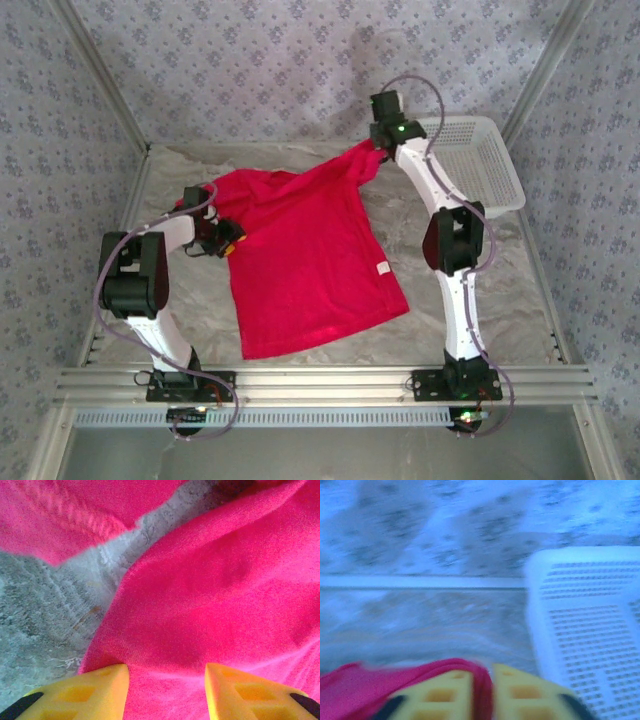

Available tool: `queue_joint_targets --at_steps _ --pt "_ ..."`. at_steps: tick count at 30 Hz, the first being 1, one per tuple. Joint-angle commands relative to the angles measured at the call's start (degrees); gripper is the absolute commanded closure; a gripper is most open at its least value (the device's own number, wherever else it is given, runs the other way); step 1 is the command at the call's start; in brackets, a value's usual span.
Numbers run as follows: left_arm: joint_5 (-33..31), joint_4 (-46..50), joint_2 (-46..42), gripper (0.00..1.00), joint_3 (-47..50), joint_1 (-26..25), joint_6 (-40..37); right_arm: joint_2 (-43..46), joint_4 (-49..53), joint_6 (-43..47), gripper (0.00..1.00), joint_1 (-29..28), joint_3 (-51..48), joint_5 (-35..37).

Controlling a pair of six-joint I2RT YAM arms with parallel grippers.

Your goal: Fold the inside-out t-shirt

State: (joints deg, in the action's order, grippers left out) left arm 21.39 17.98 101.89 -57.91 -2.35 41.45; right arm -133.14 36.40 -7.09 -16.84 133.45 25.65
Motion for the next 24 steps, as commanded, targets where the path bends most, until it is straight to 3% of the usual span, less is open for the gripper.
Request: queue_joint_targets --at_steps 1,7,10,17,24 --pt "-2.94 4.75 -1.65 0.54 1.27 0.36 -1.34 -3.21 5.05 -4.69 0.35 -0.14 6.48 4.98" --pt "-4.94 8.23 -5.0 0.45 -3.3 -0.67 -2.67 1.2 9.77 -7.45 0.31 -4.18 0.2 -3.14" --pt "-4.62 9.27 -3.86 0.42 -9.27 -3.54 -3.72 6.19 8.14 -9.63 0.37 -7.76 -9.57 -9.84" --pt "-2.8 14.03 12.2 0.46 -32.66 -7.63 -5.46 19.0 -5.2 -18.61 0.67 -12.85 -39.86 -25.37" --pt "0.58 18.0 29.26 0.47 -51.24 -7.6 -4.82 24.27 -8.36 -23.73 0.67 -18.74 -55.05 -26.54"
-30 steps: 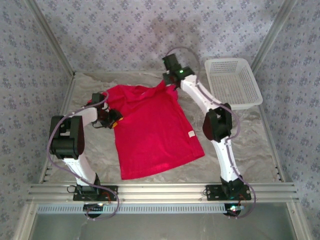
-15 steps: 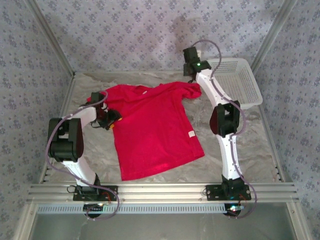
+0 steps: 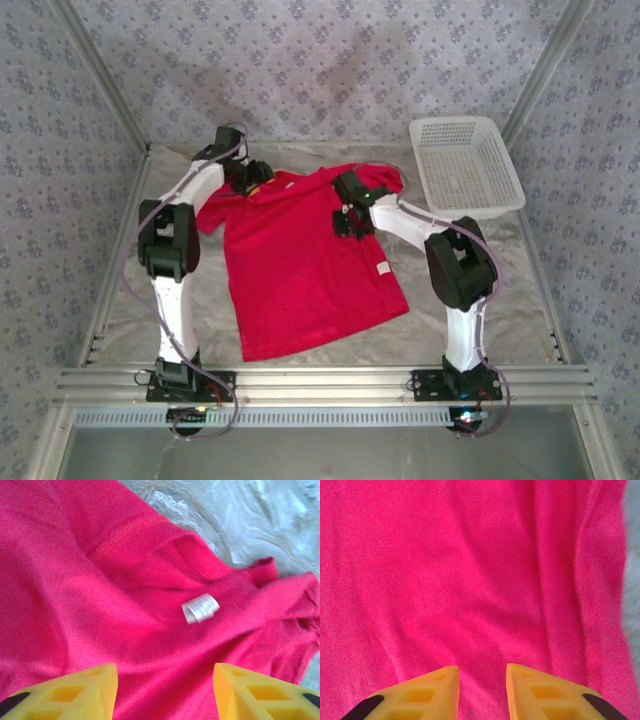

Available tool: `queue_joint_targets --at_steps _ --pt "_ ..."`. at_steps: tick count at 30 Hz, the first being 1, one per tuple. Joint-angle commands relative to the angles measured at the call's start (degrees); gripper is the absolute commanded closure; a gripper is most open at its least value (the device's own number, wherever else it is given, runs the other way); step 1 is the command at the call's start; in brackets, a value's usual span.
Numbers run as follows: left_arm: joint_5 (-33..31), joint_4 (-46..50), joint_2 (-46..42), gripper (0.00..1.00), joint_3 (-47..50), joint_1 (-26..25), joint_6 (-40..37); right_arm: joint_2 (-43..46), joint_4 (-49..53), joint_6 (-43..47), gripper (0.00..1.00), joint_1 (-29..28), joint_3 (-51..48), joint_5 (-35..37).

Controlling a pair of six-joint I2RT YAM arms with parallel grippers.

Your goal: Fold the inside-out t-shirt

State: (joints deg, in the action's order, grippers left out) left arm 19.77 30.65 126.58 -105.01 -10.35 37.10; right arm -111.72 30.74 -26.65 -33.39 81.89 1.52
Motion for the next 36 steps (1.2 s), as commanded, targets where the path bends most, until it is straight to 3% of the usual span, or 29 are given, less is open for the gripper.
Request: queue_joint_targets --at_steps 1,7,16,21,26,30,32,36 --pt "2.22 5.61 6.42 0.47 -5.75 0.41 -0.29 3.23 -2.69 -4.89 0.67 -2.89 -5.11 -1.99" --pt "1.7 6.79 17.72 0.5 -17.76 2.86 1.95 5.94 -2.1 -8.73 0.67 -4.0 -16.56 0.41" --pt "1.34 12.82 36.56 0.56 -51.05 6.84 6.27 11.84 -0.89 -15.62 0.67 -4.4 -30.72 4.54" --pt "3.54 8.58 36.31 0.56 -54.02 8.3 9.66 10.06 0.13 -16.77 0.67 -4.94 -28.89 5.71" --pt "1.75 14.51 29.25 0.53 -53.43 7.3 3.61 2.48 0.02 -13.38 0.67 -2.7 -19.03 7.25" --pt "-7.51 22.03 18.49 0.51 -44.69 5.74 -4.12 -4.29 -1.01 -9.84 0.68 0.35 -8.0 6.85" --pt "-11.64 19.92 9.38 0.5 -31.33 4.34 -7.0 -5.0 0.58 -7.0 0.68 0.94 -4.3 6.7" --pt "-14.69 3.69 -11.69 0.49 3.81 2.29 -7.69 1.43 3.35 -3.31 0.64 -1.51 -5.42 7.61"
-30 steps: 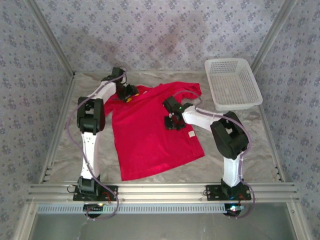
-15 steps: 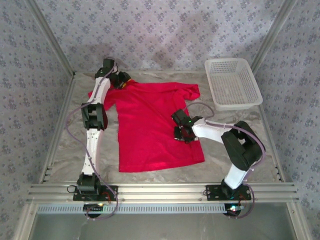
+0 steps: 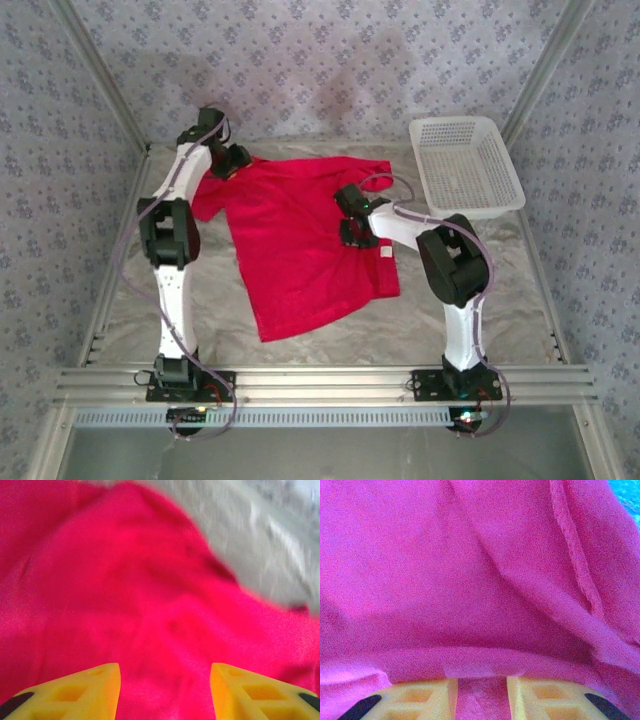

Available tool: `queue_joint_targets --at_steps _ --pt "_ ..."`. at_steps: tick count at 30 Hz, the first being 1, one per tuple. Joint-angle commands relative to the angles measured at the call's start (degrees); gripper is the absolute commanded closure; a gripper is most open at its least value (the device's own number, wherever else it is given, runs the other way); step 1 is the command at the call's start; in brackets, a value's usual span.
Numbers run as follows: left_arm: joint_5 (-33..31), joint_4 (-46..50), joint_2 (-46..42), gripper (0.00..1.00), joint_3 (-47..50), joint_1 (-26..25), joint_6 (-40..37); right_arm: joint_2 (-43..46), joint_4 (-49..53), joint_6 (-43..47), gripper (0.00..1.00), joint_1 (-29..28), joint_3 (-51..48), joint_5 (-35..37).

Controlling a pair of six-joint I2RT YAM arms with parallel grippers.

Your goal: Fold the inside-out t-shirt

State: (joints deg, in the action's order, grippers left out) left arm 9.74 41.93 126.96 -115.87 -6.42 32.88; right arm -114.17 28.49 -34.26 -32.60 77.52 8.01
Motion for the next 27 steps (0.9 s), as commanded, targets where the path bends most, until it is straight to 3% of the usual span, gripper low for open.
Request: queue_joint_targets --at_steps 1,6,10,18,27 --pt "-4.56 -10.53 -15.83 0.49 20.96 -1.72 -2.66 6.07 5.7 5.12 0.62 -3.5 -2.42 1.65" --pt "1.67 -21.91 -31.15 0.49 46.25 -2.89 1.07 15.9 9.93 4.47 0.59 -12.76 -11.88 4.9" --pt "5.68 -26.77 -35.68 0.49 56.88 -5.78 2.7 19.63 9.91 0.81 0.56 -20.14 -15.43 5.67" --pt "6.83 -25.97 -35.48 0.49 61.43 -7.3 1.4 18.83 11.15 -4.9 0.54 -25.35 -17.76 8.4" --pt "7.05 -26.42 -34.85 0.5 62.61 -7.3 1.74 18.95 6.92 -6.8 0.53 -25.15 -22.6 5.04"
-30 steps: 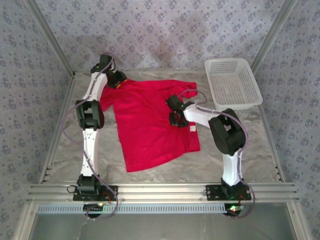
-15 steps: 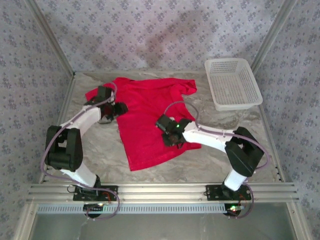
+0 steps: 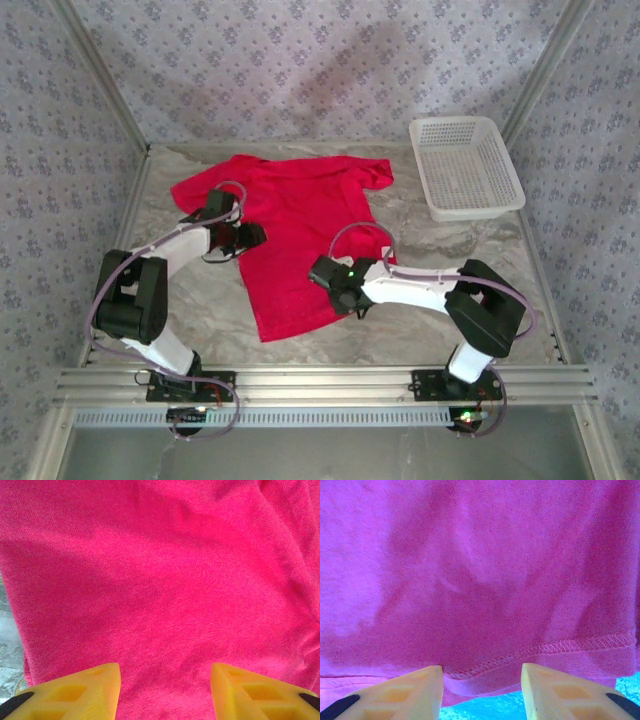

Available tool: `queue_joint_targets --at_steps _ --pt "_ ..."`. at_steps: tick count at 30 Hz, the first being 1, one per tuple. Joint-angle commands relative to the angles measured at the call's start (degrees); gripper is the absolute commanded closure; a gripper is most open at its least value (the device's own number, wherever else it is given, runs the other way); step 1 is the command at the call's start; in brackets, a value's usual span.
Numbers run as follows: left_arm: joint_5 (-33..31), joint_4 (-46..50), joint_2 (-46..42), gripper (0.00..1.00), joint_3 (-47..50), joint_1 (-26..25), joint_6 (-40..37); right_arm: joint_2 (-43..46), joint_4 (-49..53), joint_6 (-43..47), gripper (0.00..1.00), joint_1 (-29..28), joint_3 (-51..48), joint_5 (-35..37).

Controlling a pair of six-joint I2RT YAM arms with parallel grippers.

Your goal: Fold the inside-out t-shirt

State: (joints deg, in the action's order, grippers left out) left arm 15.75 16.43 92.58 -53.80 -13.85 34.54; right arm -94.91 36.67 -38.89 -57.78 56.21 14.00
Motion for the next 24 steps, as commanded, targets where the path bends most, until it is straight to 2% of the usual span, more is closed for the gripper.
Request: queue_joint_targets --at_steps 1,4,14,19,24 --pt "1.12 -0.87 -0.44 0.5 0.54 0.11 0.13 -0.43 -1.98 -2.39 0.53 0.19 -1.57 -1.45" --pt "1.49 -0.72 -0.47 0.51 0.54 0.14 0.26 -0.87 -3.92 -2.59 0.59 0.41 -1.84 -1.56" --pt "1.48 0.49 -1.68 0.53 0.19 0.05 0.09 -0.74 -0.53 -2.33 0.99 0.39 0.29 1.05" --pt "1.7 -2.46 -5.68 0.53 2.08 -1.42 -2.56 2.84 4.53 -1.73 1.0 -0.05 3.23 3.23" --pt "1.36 -10.6 -14.57 0.42 6.56 -9.63 -11.72 10.11 1.86 -1.1 1.0 2.18 3.39 -0.64"
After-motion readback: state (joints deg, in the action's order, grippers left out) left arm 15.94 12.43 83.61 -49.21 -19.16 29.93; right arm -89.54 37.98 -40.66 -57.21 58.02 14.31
